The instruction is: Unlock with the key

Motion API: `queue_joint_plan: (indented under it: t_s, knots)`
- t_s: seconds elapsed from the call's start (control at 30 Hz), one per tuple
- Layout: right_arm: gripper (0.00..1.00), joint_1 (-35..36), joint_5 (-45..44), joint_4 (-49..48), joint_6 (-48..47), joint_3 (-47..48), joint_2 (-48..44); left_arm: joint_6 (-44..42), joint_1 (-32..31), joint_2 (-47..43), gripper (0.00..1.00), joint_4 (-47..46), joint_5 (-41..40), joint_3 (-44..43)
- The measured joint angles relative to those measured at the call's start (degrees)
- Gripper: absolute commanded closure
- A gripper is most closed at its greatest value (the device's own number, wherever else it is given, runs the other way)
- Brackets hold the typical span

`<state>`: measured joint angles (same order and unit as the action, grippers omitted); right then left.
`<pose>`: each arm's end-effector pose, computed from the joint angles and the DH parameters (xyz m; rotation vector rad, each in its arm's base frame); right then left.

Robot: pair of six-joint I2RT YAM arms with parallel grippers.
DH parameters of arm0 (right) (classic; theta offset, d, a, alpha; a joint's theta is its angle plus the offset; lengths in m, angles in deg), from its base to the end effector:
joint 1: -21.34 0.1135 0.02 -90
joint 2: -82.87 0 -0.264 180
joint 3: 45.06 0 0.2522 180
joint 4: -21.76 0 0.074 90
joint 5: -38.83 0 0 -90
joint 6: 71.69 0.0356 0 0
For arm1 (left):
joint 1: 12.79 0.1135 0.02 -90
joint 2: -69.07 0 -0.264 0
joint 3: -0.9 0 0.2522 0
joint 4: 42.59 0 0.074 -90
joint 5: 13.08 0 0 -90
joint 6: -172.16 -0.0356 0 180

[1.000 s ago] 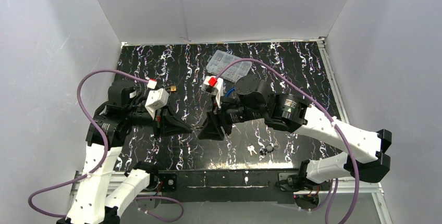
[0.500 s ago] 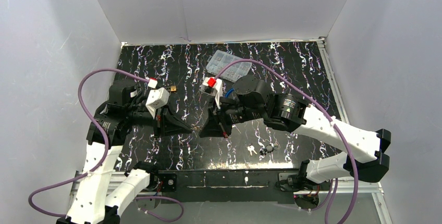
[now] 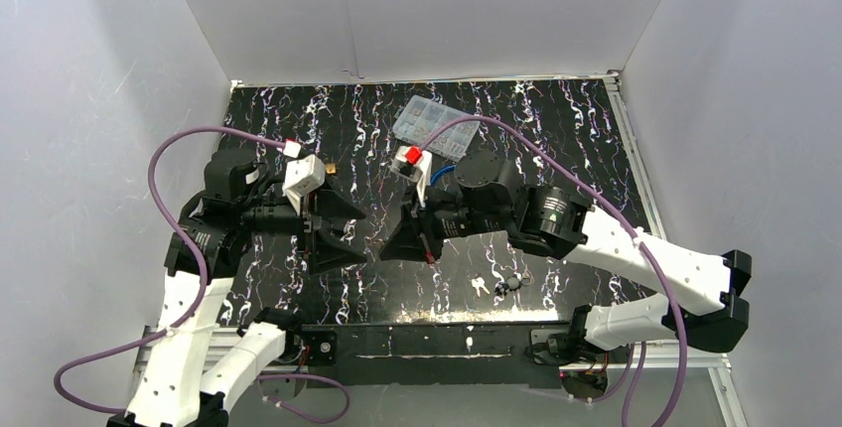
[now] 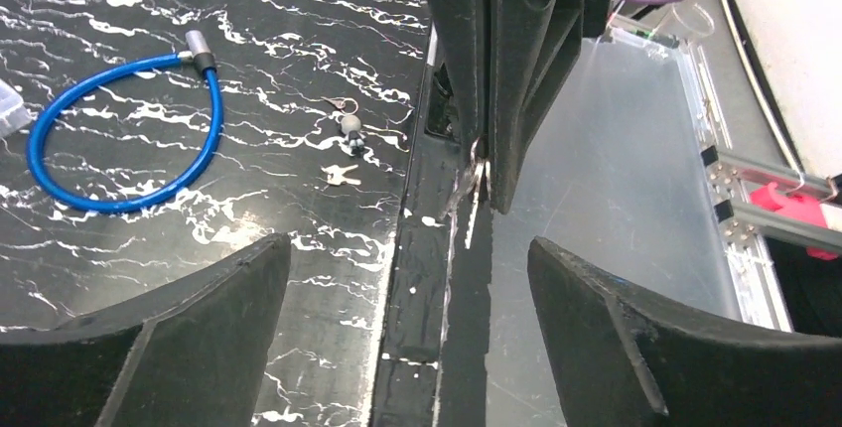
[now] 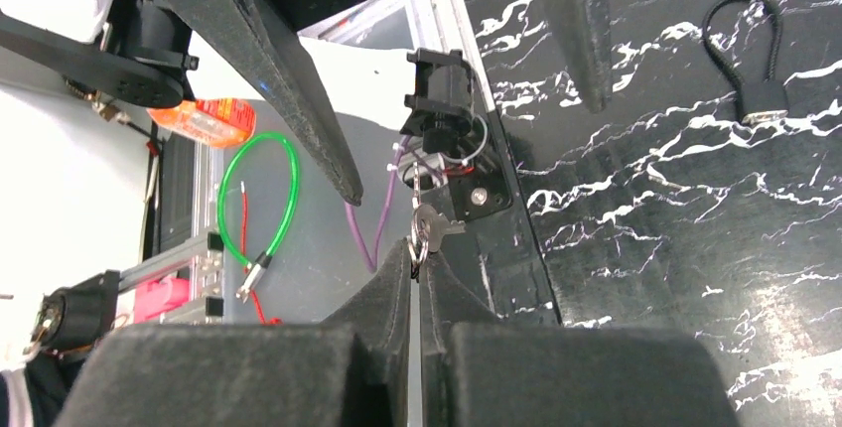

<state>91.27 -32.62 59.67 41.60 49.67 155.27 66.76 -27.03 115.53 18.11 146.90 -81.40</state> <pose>0.0845 0.2643 0.4320 -1.0548 1.7986 1.3739 0.1088 -0.0621 0.4163 1.1767 1.4578 -1.1860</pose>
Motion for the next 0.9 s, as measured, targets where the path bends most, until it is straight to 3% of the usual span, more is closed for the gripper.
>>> queue_joint_plan:
  t_s: [0.2,0.47,0.67,0.8,0.9]
  knots:
    - [0.99,0.0,-4.9,-7.0,3.4,-5.1,-3.6,2.6,0.0,-1.4,0.07,-1.6,-3.1,-0.4]
    - [0.99,-1.8,-12.1,-18.6,12.8,-11.4,-7.0,4.8,0.0,-5.5,0.15,-3.0,-5.0,-1.0]
    - [0.99,-3.4,-12.6,-27.0,18.4,-14.6,-7.0,8.5,-0.1,-6.3,0.4,-7.1,-4.3,0.9]
    - [0.99,-3.4,-11.7,-31.1,19.7,-14.6,-6.5,11.8,-0.1,-4.5,0.45,-11.5,-3.7,2.3]
    - [0.99,-3.4,-11.1,-32.6,20.1,-14.6,-6.0,14.5,-0.1,-2.9,0.57,-14.6,-3.3,2.9]
